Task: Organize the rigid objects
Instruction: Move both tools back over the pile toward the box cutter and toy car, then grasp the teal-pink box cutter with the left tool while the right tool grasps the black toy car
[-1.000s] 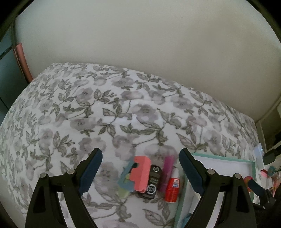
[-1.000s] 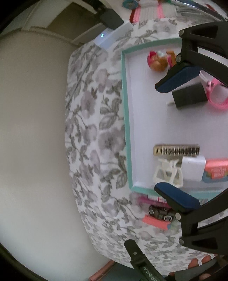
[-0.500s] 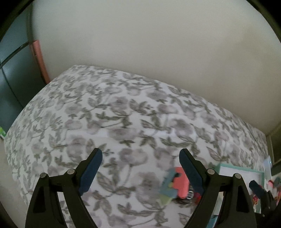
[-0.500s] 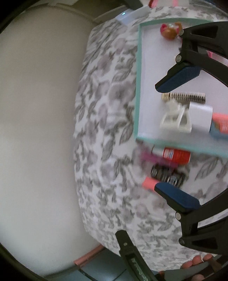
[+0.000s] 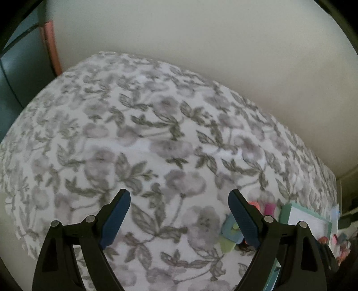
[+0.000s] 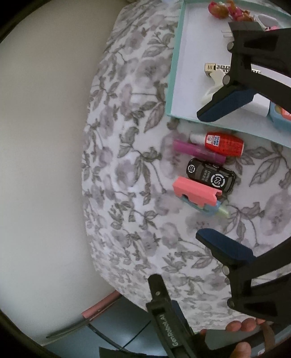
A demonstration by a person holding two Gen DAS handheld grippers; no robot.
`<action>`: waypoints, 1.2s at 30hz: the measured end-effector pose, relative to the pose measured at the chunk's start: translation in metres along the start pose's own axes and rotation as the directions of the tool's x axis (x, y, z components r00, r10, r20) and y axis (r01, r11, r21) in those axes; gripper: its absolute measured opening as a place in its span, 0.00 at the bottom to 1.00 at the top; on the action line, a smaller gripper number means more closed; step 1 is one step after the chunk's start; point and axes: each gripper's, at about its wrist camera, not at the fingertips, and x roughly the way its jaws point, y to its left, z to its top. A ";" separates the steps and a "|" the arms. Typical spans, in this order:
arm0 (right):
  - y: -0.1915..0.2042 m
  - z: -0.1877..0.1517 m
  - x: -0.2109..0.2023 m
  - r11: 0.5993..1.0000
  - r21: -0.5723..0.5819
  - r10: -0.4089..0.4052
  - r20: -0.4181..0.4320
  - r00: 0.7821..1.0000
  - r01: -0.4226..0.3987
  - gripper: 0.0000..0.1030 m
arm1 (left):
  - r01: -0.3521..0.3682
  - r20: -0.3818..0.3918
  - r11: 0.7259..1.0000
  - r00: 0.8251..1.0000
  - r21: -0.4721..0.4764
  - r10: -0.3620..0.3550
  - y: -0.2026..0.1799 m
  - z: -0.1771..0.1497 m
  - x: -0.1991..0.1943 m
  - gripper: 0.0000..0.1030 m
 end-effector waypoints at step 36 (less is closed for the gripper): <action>-0.024 -0.009 0.028 0.998 0.017 -0.053 -0.132 0.990 0.056 0.64 | 0.139 -0.248 0.981 0.964 0.138 -0.101 -0.071 -0.029 0.085 0.54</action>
